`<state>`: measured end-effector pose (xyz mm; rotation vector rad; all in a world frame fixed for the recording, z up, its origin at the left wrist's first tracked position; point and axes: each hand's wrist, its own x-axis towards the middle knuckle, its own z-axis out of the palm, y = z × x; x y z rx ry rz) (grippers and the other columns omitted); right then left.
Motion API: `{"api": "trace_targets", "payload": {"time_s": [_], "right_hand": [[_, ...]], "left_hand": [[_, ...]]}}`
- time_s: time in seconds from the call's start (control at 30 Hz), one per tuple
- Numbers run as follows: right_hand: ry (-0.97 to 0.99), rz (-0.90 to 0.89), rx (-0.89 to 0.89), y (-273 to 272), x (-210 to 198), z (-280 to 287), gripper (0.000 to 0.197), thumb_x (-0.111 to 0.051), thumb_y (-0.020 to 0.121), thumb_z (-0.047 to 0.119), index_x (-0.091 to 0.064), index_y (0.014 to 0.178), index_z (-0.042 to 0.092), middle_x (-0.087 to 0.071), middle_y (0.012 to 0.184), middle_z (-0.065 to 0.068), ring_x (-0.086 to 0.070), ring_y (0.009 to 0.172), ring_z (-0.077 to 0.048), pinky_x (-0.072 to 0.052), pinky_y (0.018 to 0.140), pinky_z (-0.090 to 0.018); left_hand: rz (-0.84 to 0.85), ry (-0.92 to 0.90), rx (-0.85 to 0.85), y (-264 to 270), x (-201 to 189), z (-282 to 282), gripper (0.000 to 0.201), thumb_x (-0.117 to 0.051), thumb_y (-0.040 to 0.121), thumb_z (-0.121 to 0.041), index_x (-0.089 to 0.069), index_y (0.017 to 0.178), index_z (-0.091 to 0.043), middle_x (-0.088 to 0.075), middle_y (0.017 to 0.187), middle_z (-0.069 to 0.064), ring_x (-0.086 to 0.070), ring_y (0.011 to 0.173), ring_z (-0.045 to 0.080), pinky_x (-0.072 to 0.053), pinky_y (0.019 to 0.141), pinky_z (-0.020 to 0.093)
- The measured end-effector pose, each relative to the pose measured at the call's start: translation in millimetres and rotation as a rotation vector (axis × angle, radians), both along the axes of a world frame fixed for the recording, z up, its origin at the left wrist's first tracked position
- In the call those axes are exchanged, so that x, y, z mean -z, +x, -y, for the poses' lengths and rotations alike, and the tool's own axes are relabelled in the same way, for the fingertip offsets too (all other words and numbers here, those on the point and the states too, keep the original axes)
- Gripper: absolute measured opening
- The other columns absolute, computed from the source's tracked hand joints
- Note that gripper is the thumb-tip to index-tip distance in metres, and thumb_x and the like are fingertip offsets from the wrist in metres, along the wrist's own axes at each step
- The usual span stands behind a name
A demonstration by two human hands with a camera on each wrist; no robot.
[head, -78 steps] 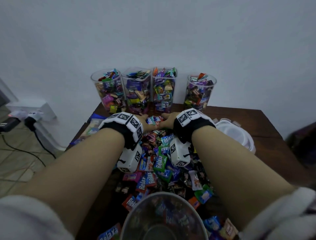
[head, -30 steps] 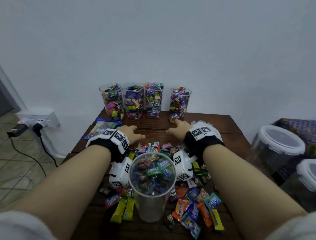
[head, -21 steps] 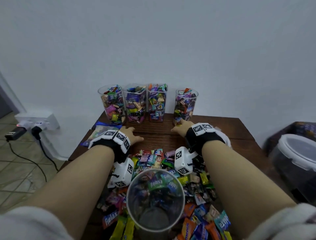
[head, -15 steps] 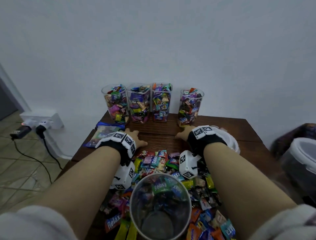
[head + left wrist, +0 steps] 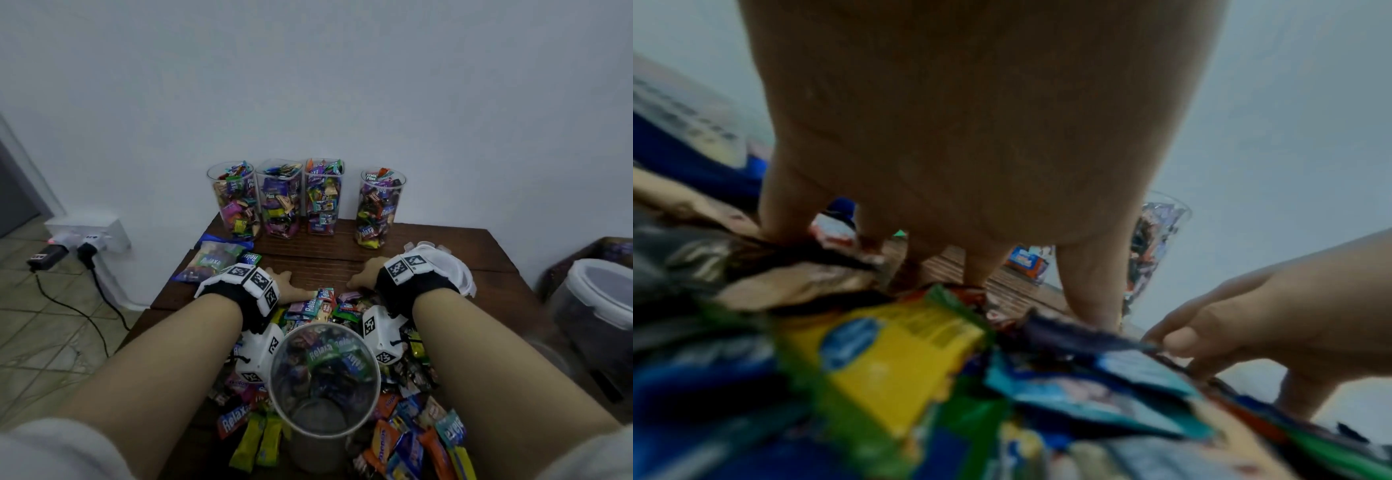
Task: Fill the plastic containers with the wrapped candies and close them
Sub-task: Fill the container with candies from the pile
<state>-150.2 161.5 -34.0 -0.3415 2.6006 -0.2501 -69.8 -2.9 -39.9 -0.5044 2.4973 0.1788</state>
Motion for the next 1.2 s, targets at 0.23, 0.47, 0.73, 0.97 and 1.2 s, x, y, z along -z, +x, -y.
{"api": "trace_targets", "payload": {"time_s": [0.23,0.47,0.73,0.97,1.2], "right_hand": [[0.141,-0.019,-0.098,10,-1,-1,0.058,-0.058,0.085,0.055,-0.057,0.12,0.009,-0.057,0.122,-0.01,-0.055,0.104,-0.027,-0.041,0.077,-0.031],[0.191,-0.079,-0.237,13,-6,-3,0.05,-0.055,0.088,0.053,-0.056,0.126,0.021,-0.045,0.133,-0.01,-0.048,0.116,-0.029,-0.039,0.081,-0.033],[0.262,-0.14,-0.378,14,-3,-8,0.038,-0.046,0.096,0.042,-0.051,0.131,0.029,-0.036,0.138,-0.012,-0.042,0.122,-0.032,-0.037,0.083,-0.035],[0.193,-0.068,-0.202,28,0,-7,0.053,-0.043,0.095,0.051,-0.05,0.129,0.01,-0.04,0.138,-0.014,-0.045,0.118,-0.029,-0.035,0.087,-0.032],[0.096,-0.026,-0.11,48,8,-16,0.053,-0.052,0.091,0.044,-0.05,0.134,0.014,-0.042,0.141,-0.012,-0.042,0.128,-0.032,-0.035,0.103,-0.04]], "left_hand": [[-0.203,0.092,0.033,-10,-22,10,0.067,-0.04,0.095,-0.055,-0.033,0.146,-0.013,-0.036,0.15,0.008,-0.039,0.134,0.025,-0.034,0.102,0.028],[-0.161,-0.012,-0.062,-43,-9,26,0.07,-0.039,0.097,-0.052,-0.029,0.146,-0.003,-0.031,0.151,0.016,-0.034,0.136,0.029,-0.031,0.105,0.031],[-0.109,0.009,-0.073,-44,5,8,0.072,-0.041,0.095,-0.054,-0.031,0.144,-0.002,-0.037,0.148,0.016,-0.039,0.133,0.029,-0.034,0.09,0.03],[-0.046,0.102,-0.067,-15,-1,-12,0.085,-0.037,0.091,-0.064,-0.012,0.152,-0.011,-0.023,0.156,0.012,-0.031,0.139,0.028,-0.03,0.106,0.03],[-0.087,0.274,-0.042,21,-5,-30,0.078,-0.033,0.093,-0.063,-0.023,0.149,-0.01,-0.027,0.154,0.011,-0.032,0.138,0.027,-0.028,0.11,0.032]]}}
